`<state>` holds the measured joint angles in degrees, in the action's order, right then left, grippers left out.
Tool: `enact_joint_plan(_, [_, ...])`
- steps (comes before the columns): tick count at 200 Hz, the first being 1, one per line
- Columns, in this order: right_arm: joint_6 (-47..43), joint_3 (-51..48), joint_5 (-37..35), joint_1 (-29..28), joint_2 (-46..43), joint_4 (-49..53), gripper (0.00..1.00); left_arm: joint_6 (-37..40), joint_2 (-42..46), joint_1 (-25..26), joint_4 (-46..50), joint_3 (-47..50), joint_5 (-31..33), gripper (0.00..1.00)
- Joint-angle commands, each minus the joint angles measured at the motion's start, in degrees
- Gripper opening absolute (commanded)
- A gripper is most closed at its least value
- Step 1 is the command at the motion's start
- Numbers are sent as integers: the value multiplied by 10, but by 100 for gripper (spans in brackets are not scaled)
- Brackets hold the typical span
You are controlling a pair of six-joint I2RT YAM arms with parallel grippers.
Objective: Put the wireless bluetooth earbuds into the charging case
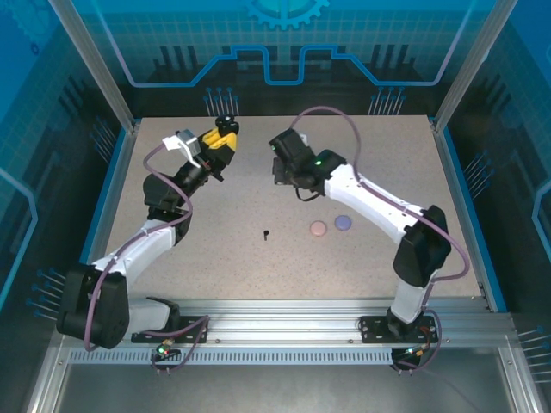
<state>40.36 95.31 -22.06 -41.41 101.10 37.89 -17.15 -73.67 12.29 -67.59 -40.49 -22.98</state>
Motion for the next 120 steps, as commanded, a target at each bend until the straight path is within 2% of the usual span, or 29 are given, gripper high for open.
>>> enact_joint_plan(1, [-31,-6,4,18,-46,-9,16,20,-22,10,-79,2,-14,0])
enact_joint_plan(45, [-62,-10,17,37,-98,-27,16,63,-73,38,-125,12,-10,0])
enact_joint_plan(120, [-97,-14,46,49,-148,-74,15,128,-145,82,-126,-10,-13,0])
